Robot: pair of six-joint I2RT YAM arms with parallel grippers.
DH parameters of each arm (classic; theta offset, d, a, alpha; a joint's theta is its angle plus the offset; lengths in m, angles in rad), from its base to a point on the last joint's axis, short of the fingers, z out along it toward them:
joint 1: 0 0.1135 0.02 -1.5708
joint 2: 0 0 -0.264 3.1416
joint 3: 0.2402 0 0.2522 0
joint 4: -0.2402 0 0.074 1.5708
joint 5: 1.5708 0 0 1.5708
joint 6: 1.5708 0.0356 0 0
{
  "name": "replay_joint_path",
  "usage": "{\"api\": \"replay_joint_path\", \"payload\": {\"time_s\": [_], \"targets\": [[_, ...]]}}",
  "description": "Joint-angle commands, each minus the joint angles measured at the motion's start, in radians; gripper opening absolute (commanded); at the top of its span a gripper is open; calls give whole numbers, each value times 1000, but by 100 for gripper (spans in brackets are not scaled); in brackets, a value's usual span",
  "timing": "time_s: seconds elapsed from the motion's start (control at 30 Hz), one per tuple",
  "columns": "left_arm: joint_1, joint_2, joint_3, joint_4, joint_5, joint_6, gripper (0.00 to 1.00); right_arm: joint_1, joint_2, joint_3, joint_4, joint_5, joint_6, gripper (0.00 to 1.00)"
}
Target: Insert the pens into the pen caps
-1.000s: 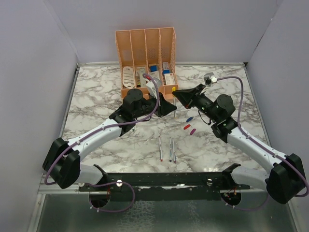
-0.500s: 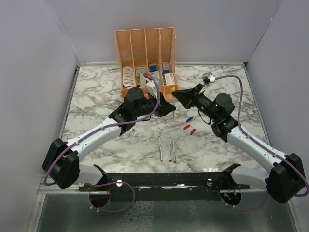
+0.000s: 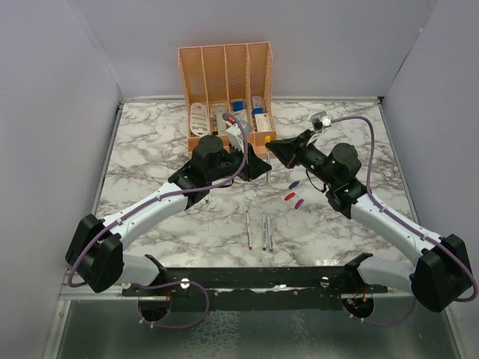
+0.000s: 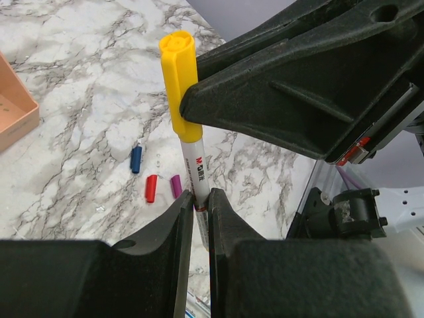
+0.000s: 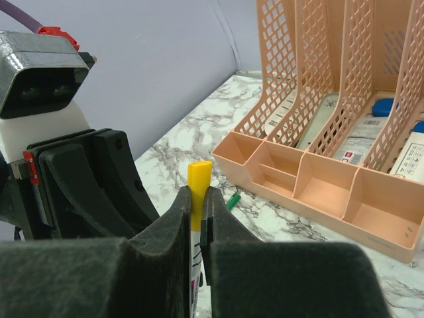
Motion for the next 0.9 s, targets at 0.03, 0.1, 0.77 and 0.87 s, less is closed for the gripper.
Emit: {"api": "replay_joint_path", "payload": {"time_s": [0.03,0.1,0.77,0.87], "targets": [[21,-70,53,256,-53,-4,0,14,49,-17,-253,-56,-30,1],[21,-75,28,225,-51,-14,0,14,51,9,-244,-47,-29,9],[64,119,38,-585,-346,-67,0,14,-79,152,-287,153,-71,46],[84,130,54,-607,-378,-84,0,14,-86,156,-337,185,-74,46]]}}
